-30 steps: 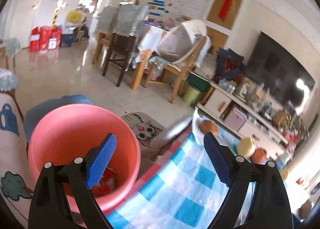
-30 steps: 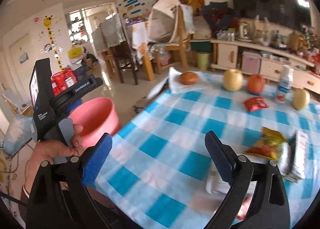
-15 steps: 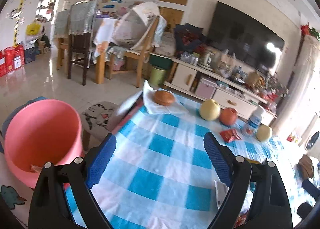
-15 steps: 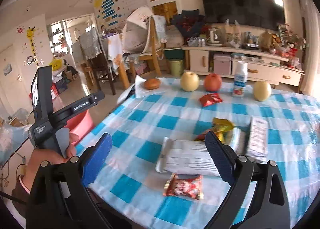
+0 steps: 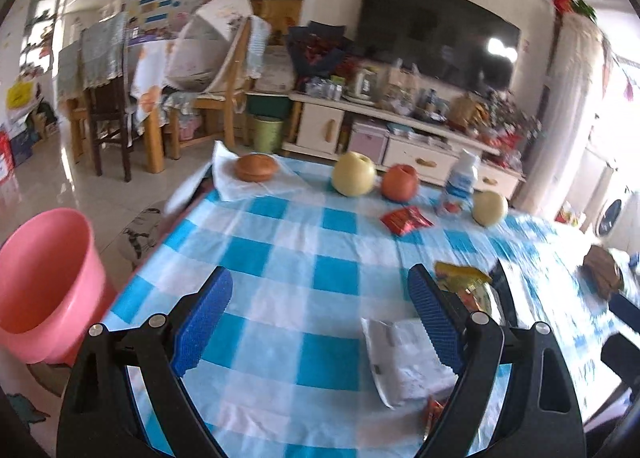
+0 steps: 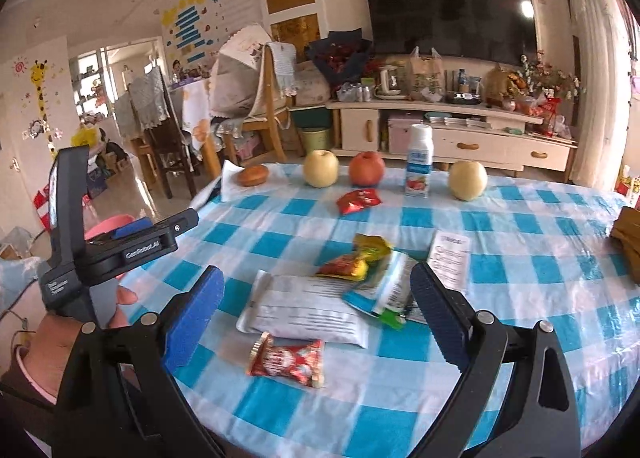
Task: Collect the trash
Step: 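Grasp the yellow chip packet with left tool while right grasps the white milk carton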
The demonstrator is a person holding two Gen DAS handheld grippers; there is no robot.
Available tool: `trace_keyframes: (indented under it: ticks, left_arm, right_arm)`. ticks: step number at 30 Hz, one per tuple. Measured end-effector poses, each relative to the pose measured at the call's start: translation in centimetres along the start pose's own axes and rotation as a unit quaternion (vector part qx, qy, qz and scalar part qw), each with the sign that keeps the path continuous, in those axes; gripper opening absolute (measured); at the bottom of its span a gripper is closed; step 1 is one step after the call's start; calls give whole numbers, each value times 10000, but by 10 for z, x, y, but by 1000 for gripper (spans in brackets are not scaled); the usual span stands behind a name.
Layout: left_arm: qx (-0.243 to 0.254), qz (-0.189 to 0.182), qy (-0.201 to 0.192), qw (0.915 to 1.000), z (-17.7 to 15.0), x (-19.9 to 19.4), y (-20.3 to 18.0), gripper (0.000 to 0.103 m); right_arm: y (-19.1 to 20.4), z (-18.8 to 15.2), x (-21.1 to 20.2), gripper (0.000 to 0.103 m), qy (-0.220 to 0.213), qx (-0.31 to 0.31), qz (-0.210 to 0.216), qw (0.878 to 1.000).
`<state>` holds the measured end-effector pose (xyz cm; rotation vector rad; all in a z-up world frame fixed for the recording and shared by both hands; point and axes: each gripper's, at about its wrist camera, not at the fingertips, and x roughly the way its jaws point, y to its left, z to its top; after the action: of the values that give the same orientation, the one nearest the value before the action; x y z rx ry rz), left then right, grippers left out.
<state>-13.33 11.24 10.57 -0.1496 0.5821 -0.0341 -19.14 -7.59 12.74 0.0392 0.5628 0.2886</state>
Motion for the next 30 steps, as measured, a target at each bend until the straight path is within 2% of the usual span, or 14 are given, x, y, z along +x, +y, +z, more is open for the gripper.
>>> trace_keyframes:
  ticks: [4, 11, 20, 30]
  left_arm:
    - [308, -117, 115, 9994, -9, 2, -22, 89]
    - [559, -356, 262, 9975, -17, 5, -45, 89]
    - [1038, -575, 431, 9920, -31, 13, -74, 89]
    - [1144, -821, 610, 9882, -35, 21, -87, 89]
  right_arm:
    - [-14, -2, -1, 95, -24, 1, -119, 9999]
    - [-36, -4, -2, 95, -125, -82, -367, 9992]
    - [-62, -3, 5, 95, -71, -37, -550, 9985]
    - [-121, -1, 17, 95, 90, 778, -726, 9943]
